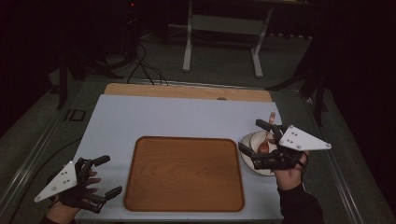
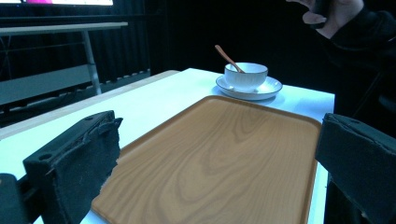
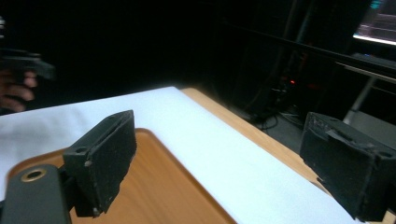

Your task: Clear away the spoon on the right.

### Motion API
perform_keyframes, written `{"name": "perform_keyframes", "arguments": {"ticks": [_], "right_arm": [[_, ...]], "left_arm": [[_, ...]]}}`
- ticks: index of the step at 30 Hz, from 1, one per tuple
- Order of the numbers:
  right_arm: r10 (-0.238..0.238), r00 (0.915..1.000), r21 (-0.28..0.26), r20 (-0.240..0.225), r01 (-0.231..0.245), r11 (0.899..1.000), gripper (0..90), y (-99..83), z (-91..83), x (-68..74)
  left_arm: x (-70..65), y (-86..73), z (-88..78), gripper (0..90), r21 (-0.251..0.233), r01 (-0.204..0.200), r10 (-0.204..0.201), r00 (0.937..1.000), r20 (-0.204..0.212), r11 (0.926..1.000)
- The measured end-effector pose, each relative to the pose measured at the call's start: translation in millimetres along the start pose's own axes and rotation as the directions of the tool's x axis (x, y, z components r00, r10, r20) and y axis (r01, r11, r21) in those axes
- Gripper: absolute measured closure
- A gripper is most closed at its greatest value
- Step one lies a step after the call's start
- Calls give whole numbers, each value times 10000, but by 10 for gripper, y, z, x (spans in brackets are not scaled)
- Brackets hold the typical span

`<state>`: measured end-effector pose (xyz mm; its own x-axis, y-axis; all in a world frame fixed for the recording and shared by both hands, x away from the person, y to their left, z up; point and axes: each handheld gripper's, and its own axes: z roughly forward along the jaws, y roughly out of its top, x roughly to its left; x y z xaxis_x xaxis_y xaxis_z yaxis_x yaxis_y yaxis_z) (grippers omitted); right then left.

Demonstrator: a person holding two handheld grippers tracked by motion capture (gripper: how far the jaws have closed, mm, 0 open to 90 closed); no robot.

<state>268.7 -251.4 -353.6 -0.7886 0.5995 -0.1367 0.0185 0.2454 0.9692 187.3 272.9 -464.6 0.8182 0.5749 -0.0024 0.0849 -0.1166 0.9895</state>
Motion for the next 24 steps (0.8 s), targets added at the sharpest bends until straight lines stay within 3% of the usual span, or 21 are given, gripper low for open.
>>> {"name": "perform_keyframes", "arguments": {"ticks": [2, 8, 12, 17, 21, 22, 23, 24], "right_arm": [[86, 9999, 2, 66, -86, 10000, 107, -1, 2, -35], [455, 9932, 231, 1073, -483, 9986, 107, -22, 24, -275], [589, 9873, 273, 1478, -636, 9976, 107, -22, 32, -372], [777, 9731, 401, 2170, -885, 9953, 106, -42, 59, -551], [1147, 9570, 382, 2664, -1294, 9909, 99, -87, 74, -656], [1147, 9570, 382, 2664, -1294, 9909, 99, -87, 74, -656], [1380, 9490, 325, 2834, -1533, 9876, 92, -114, 79, -705], [1380, 9490, 325, 2834, -1533, 9876, 92, -114, 79, -705]], "left_arm": [[1, 0, 1, 0, 15, -11, 11, 10000, 2, 10000], [1, -5, 11, 0, 100, -49, 49, 10000, -32, 9999], [-4, -9, 19, 0, 177, -108, 109, 9999, -27, 9998], [-5, -5, 16, 0, 116, -98, 99, 9999, -25, 9999], [-4, -7, 16, 0, 118, -100, 100, 9999, -21, 9999], [-4, -7, 16, 0, 118, -100, 100, 9999, -21, 9999], [-5, -8, 18, 0, 130, -104, 104, 9999, -12, 9999], [-5, -8, 18, 0, 130, -104, 104, 9999, -12, 9999]]}}
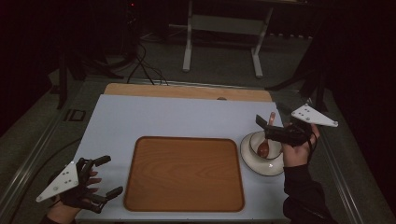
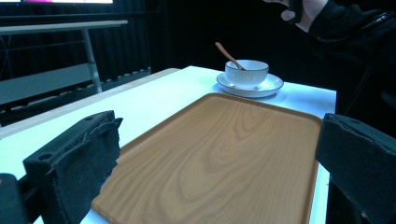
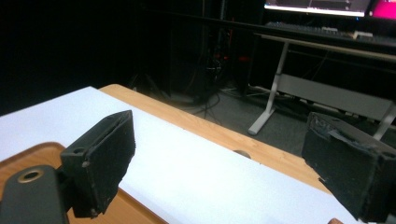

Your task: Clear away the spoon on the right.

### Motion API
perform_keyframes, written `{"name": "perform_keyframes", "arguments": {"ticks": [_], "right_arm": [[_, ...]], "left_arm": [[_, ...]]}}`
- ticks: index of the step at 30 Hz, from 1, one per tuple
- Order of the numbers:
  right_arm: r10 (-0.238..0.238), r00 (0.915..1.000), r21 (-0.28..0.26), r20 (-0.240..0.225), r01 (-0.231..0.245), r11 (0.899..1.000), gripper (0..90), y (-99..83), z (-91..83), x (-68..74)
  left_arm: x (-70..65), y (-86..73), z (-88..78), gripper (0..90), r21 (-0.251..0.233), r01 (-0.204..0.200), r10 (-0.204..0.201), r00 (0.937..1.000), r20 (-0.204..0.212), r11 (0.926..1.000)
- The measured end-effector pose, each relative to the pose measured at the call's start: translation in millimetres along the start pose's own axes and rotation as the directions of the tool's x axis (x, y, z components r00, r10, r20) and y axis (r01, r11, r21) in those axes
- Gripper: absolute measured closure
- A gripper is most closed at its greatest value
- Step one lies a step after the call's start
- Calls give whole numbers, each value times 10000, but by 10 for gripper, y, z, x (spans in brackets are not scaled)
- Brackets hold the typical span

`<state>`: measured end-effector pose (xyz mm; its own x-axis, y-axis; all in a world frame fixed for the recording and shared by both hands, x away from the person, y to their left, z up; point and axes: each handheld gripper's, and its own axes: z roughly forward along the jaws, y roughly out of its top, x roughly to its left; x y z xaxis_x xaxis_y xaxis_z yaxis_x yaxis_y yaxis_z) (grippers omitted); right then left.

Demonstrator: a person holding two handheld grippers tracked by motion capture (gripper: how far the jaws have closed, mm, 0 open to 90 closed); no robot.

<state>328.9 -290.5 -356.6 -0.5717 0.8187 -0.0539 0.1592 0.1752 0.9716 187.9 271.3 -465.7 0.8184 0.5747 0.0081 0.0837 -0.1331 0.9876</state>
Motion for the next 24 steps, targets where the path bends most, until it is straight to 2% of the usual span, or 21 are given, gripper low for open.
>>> {"name": "perform_keyframes", "arguments": {"ticks": [1, 3, 4, 6, 9, 10, 11, 13, 15, 17, 18, 19, 23, 24], "right_arm": [[209, 9988, 6, 437, -210, 9998, 91, -17, 27, -45], [334, 9967, 39, 736, -338, 9994, 91, -28, 44, -79], [334, 9967, 39, 736, -338, 9994, 91, -28, 44, -79], [574, 9907, 261, 1237, -610, 9978, 91, -55, 91, -144], [855, 9821, 552, 1679, -959, 9939, 92, -114, 148, -211], [855, 9821, 552, 1679, -959, 9939, 92, -114, 148, -211], [995, 9731, 797, 2078, -1183, 9898, 92, -165, 194, -250], [1053, 9698, 879, 2202, -1272, 9880, 93, -192, 212, -267], [1175, 9566, 1185, 2666, -1535, 9810, 100, -270, 276, -312], [1249, 9473, 1395, 2948, -1720, 9752, 101, -322, 321, -345], [1249, 9473, 1395, 2948, -1720, 9752, 101, -322, 321, -345], [1433, 9355, 1663, 3230, -2051, 9645, 102, -378, 374, -382], [1664, 9161, 1955, 3649, -2502, 9483, 137, -466, 447, -444], [1664, 9161, 1955, 3649, -2502, 9483, 137, -466, 447, -444]], "left_arm": [[-1, 0, 0, 0, 6, -11, 11, 10000, 5, 10000], [-1, 0, -1, 0, 13, -19, 19, 10000, 4, 10000], [-1, 0, -1, 0, 13, -19, 19, 10000, 4, 10000], [-1, 0, -1, 0, 20, -13, 13, 10000, 15, 10000], [-5, 0, 1, 0, 62, -39, 38, 10000, 20, 10000], [-5, 0, 1, 0, 62, -39, 38, 10000, 20, 10000], [-7, -1, 3, 0, 92, -44, 44, 10000, 26, 9999], [-8, 0, 2, 0, 87, -42, 41, 10000, 30, 10000], [-8, 0, -1, 0, 80, -45, 45, 10000, 26, 10000], [-8, -1, -2, 0, 96, -59, 58, 10000, 29, 9999], [-8, -1, -2, 0, 96, -59, 58, 10000, 29, 9999], [-10, -1, -3, 0, 97, -63, 63, 10000, 31, 9999], [-10, -2, -3, 0, 120, -85, 85, 10000, 39, 9999], [-10, -2, -3, 0, 120, -85, 85, 10000, 39, 9999]]}}
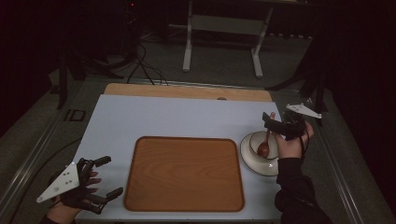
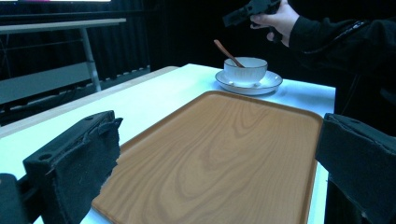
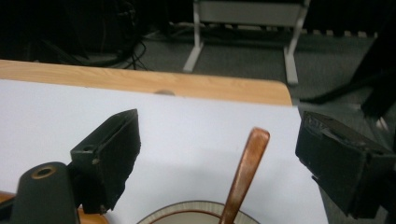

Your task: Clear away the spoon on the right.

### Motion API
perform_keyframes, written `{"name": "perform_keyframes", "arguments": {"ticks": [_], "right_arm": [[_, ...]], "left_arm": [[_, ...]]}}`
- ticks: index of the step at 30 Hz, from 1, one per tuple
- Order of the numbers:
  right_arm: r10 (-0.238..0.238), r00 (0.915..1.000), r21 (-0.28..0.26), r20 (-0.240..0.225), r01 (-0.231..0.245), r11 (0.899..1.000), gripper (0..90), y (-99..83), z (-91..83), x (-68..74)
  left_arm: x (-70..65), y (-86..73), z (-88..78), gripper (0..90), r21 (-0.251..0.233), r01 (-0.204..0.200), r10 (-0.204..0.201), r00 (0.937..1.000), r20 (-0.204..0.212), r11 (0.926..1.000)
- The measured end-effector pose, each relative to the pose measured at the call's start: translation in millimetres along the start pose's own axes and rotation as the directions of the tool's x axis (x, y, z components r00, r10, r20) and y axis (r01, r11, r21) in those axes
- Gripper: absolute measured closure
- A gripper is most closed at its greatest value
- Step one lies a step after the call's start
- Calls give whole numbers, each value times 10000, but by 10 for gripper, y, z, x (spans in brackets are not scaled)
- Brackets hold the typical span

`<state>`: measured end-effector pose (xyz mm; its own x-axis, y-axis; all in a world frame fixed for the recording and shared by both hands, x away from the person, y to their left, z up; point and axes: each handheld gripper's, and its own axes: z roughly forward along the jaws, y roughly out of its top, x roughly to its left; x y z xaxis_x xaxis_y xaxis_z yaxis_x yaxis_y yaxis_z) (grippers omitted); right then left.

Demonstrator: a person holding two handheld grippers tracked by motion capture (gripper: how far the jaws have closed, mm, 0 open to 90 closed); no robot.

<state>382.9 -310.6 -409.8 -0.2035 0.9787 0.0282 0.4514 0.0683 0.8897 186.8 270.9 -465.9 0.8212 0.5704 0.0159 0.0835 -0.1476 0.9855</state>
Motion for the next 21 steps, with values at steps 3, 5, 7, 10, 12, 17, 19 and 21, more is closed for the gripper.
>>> {"name": "perform_keyframes", "arguments": {"ticks": [3, 5, 7, 10, 12, 17, 19, 21], "right_arm": [[351, 9993, 311, 135, -355, 9989, 149, -36, 83, -46], [404, 9990, 436, 206, -412, 9982, 171, -47, 115, -63], [705, 9967, 848, 412, -738, 9937, 201, -56, 210, -93], [849, 9951, 1098, 510, -901, 9899, 225, -52, 254, -100], [1018, 9929, 1338, 610, -1092, 9850, 249, -52, 307, -105], [1490, 9836, 2076, 1020, -1675, 9638, 326, -60, 452, -122], [1549, 9807, 2259, 1193, -1787, 9576, 346, -66, 493, -126], [1582, 9787, 2377, 1309, -1859, 9534, 370, -73, 530, -126]], "left_arm": [[0, -3, 2, 0, 16, 3, -3, 10000, 4, 10000], [1, -4, 4, 0, 30, -3, 3, 10000, 1, 10000], [1, -7, 6, 0, 43, 16, -16, 10000, 7, 10000], [3, -8, 7, 0, 49, 41, -41, 10000, 11, 10000], [2, -8, 7, 0, 60, 20, -20, 10000, 10, 10000], [3, -10, 0, 0, 39, 13, -13, 10000, -22, 10000], [4, -11, 1, 0, 70, 5, -4, 10000, -17, 10000], [6, -13, 4, 0, 93, -13, 13, 10000, -7, 10000]]}}
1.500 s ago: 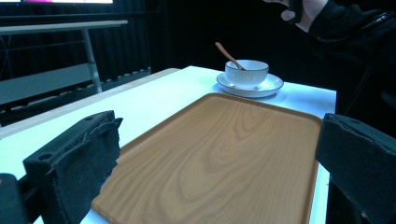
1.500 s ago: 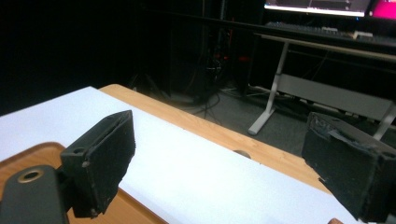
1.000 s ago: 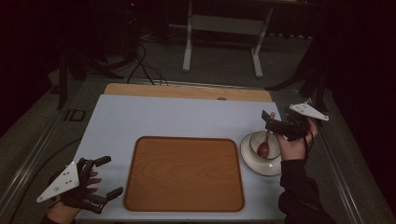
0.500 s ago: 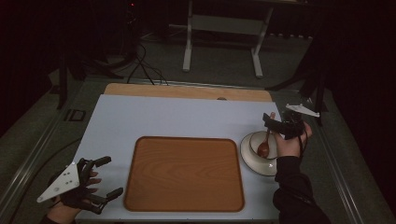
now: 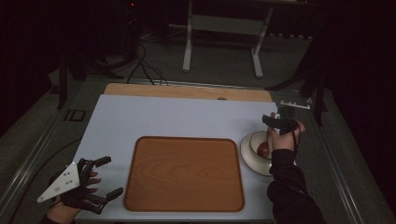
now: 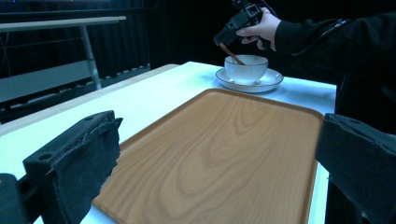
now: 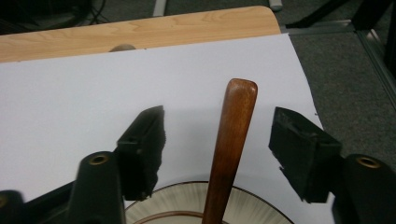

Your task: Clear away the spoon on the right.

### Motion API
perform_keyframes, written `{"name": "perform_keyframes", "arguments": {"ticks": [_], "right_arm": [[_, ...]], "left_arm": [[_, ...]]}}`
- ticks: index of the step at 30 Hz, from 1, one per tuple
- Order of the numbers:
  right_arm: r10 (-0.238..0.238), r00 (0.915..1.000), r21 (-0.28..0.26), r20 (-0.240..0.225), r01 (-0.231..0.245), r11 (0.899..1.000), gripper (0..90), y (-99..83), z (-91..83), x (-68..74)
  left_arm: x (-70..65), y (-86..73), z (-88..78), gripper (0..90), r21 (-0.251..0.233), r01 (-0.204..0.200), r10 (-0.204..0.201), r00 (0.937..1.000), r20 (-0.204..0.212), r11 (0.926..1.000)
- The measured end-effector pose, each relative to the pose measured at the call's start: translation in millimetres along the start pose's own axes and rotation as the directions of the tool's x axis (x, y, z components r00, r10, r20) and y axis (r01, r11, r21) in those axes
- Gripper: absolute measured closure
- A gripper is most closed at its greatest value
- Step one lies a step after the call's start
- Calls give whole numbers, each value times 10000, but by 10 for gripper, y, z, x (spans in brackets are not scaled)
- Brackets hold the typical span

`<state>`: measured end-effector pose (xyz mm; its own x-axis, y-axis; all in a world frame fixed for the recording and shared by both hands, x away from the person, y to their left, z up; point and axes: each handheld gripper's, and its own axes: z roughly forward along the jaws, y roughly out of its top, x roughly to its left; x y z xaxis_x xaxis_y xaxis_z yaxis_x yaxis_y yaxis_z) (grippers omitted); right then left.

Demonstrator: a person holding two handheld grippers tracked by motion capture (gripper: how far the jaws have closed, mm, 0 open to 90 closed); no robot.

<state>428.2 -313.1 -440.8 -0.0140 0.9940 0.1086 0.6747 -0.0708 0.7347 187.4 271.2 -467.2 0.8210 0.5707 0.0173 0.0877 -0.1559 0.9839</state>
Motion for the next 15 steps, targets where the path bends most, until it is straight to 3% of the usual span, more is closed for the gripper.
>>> {"name": "perform_keyframes", "arguments": {"ticks": [15], "right_arm": [[350, 9963, 822, 778, -415, 9957, 526, 7, 177, -17]], "left_arm": [[6, -7, 0, 0, 49, 6, -6, 10000, -27, 10000]]}}
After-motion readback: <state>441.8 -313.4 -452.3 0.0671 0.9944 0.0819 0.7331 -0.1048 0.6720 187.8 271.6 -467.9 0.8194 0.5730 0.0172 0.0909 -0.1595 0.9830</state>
